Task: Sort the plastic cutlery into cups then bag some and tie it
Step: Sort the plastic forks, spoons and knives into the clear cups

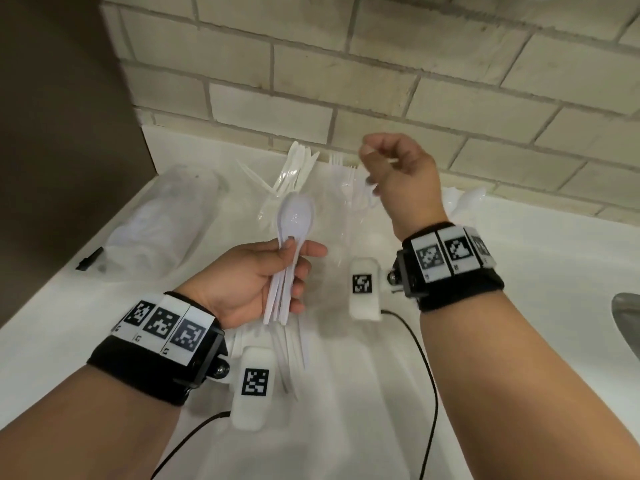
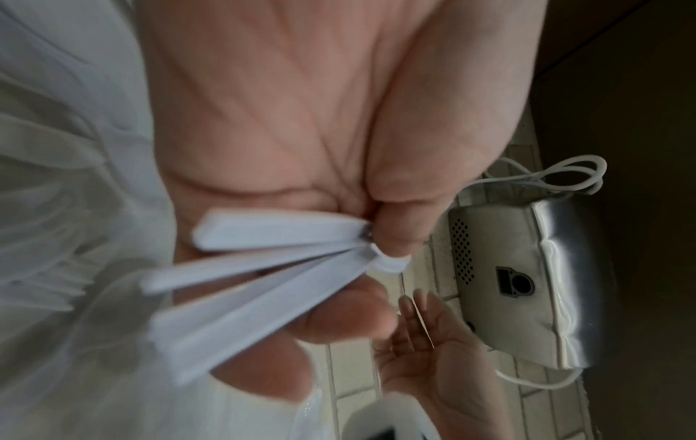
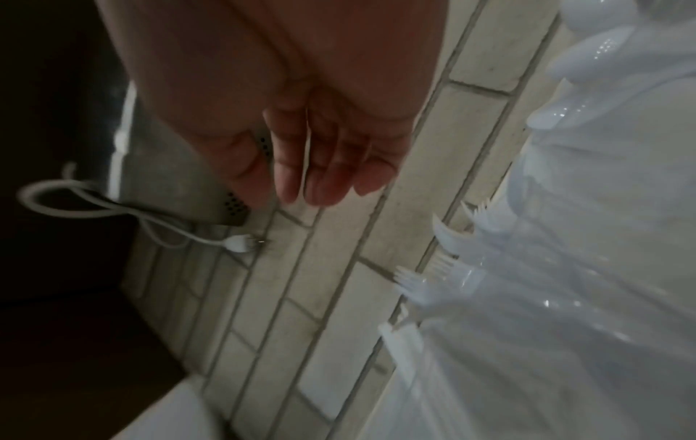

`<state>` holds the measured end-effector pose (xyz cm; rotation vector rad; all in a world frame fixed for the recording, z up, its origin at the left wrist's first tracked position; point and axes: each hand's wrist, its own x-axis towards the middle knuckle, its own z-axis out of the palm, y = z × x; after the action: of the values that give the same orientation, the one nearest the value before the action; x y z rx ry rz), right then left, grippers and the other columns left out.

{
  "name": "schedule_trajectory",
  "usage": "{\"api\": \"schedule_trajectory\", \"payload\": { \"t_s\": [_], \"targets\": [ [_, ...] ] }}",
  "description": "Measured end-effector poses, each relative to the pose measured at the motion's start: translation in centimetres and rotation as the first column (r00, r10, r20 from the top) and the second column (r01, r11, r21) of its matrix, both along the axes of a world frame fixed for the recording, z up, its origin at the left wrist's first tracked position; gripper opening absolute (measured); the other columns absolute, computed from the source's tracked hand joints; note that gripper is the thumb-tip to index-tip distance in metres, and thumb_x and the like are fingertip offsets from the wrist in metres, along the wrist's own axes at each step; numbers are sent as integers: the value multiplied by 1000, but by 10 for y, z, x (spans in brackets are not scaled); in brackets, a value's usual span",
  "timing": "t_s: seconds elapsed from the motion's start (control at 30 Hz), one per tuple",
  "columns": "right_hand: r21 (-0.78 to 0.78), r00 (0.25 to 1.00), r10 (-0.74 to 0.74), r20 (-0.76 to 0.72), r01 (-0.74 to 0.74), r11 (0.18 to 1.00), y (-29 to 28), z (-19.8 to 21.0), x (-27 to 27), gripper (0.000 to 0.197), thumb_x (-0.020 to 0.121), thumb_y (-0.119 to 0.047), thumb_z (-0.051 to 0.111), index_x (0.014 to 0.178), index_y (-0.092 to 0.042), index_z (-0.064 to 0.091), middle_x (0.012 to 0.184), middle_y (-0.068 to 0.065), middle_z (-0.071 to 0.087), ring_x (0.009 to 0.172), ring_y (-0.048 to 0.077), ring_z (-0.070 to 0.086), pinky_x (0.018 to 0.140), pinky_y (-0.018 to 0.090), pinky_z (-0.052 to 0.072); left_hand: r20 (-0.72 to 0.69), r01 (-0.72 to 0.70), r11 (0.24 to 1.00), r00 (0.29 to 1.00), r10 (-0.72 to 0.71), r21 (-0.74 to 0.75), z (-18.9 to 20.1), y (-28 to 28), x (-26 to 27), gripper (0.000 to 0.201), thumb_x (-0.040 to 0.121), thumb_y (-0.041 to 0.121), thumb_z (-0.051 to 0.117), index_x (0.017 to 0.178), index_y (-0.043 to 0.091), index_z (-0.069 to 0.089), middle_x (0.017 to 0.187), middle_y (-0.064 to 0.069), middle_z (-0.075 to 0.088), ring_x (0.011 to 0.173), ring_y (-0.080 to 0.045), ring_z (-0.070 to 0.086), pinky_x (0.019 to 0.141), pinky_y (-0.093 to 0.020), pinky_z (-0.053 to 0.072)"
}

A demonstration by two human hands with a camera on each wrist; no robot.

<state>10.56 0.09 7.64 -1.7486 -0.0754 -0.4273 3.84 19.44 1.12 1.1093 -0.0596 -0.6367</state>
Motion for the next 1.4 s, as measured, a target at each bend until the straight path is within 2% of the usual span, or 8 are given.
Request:
{"api": "schedule_trajectory", "payload": {
  "t_s": [0.13,0.23,0.4,0.67,0.8,0.87,1.17,1.4],
  "targets": [
    [-127,906,336,-258,-377,918,4,-6,-52,39,88,-34,63,125,-30,51,102,-4,59,55,6,56,49,16,44,-9,115,993,993,-114,39,5,-13,-5,49,85,30,52,123,0,59,74,-3,52,59,-15,47,56,-29,41],
    [-169,825,443,-352,-521,837,-1,-13,-71,38,87,-37,65,122,-38,50,105,12,62,65,22,64,55,32,55,3,211,967,977,-214,143,7,-22,-9,56,84,30,54,125,-8,51,77,-6,52,57,-15,47,53,-28,43],
    [-236,865,340,-369,-441,866,-14,-15,-86,4,94,-19,58,91,-16,57,64,-3,54,41,9,48,45,21,41,31,284,934,954,-297,216,10,-40,-17,51,86,32,57,119,-7,57,72,-2,49,54,-12,42,51,-25,41],
    [-440,996,-37,-77,-1,898,-76,19,-60,10,92,-16,57,83,-21,57,70,-12,56,57,0,51,59,24,43,286,-70,903,956,-61,425,14,-57,-19,40,90,33,56,127,20,51,118,-5,62,100,-14,67,81,-30,53],
    [-516,921,-321,221,390,763,-119,51,-32,10,94,-15,52,99,-9,59,86,-3,61,73,9,52,58,2,34,444,-190,724,879,-176,663,10,-32,-23,21,92,35,55,113,36,59,111,14,63,99,-1,62,87,-23,50],
    [-546,887,-369,277,462,699,-131,55,-16,13,95,-12,49,102,-6,58,97,6,63,80,13,51,61,9,36,472,-249,585,840,-267,772,9,-17,-25,21,90,38,57,111,39,59,111,20,58,100,4,56,80,-12,41],
    [-891,881,-457,-120,107,441,-130,12,26,26,97,-20,50,121,-11,52,119,18,57,106,36,57,76,36,43,351,-328,151,923,-160,932,-6,58,-22,58,77,41,72,129,27,51,135,-10,49,117,-29,53,98,-38,44],
    [-931,823,-568,12,216,295,-110,13,20,37,92,-11,55,128,-20,52,144,5,29,99,35,62,79,38,45,28,-33,-15,962,-271,999,-9,70,-28,114,56,55,83,148,22,22,147,-9,32,128,-26,43,103,-34,40]
  ]
}}
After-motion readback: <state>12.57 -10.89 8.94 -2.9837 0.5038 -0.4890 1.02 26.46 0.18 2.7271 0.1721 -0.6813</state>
